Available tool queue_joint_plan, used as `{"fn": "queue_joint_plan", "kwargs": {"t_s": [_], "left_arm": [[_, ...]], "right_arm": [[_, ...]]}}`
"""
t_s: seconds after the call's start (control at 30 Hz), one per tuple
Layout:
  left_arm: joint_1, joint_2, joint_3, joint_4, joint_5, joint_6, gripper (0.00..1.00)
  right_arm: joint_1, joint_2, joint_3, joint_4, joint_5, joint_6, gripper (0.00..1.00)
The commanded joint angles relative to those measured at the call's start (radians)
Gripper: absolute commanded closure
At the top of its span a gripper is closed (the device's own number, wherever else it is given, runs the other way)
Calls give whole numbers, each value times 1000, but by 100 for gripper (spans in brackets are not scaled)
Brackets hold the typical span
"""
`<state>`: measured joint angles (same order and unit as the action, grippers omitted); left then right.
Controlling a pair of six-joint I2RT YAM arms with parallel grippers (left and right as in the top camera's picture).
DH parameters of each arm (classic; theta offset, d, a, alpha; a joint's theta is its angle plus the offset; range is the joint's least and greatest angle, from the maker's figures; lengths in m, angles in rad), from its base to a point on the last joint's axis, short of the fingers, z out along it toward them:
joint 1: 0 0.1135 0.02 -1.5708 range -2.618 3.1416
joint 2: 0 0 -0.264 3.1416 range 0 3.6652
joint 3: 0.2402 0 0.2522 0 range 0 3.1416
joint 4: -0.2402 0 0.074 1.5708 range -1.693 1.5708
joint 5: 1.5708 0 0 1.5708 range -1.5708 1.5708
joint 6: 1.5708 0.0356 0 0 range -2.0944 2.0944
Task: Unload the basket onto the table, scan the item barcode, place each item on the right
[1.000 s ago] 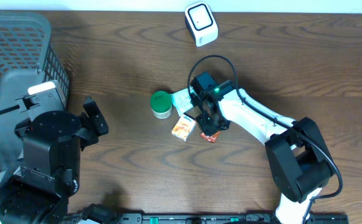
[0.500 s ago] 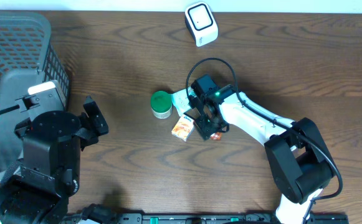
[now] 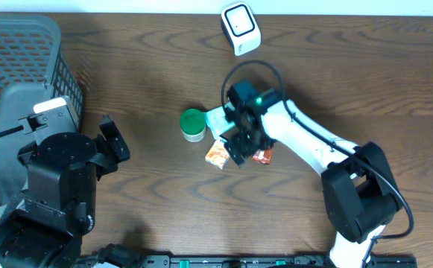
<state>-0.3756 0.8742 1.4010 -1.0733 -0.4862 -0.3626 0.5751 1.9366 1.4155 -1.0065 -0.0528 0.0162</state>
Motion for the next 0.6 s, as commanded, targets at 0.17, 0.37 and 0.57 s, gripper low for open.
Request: {"fn": "queue_joint_plan", "kwargs": {"t_s": [0.17, 0.37, 0.57], "left_arm": [[4, 0, -5, 0, -23, -2, 2], [4, 0, -5, 0, -23, -2, 2], [4, 0, -5, 0, -23, -2, 2]], "right_arm": [[-68, -2, 153, -68, -72, 262, 9], [-84, 1, 113, -30, -27, 307, 1], [-206, 9, 56, 32, -129, 533, 1]]}}
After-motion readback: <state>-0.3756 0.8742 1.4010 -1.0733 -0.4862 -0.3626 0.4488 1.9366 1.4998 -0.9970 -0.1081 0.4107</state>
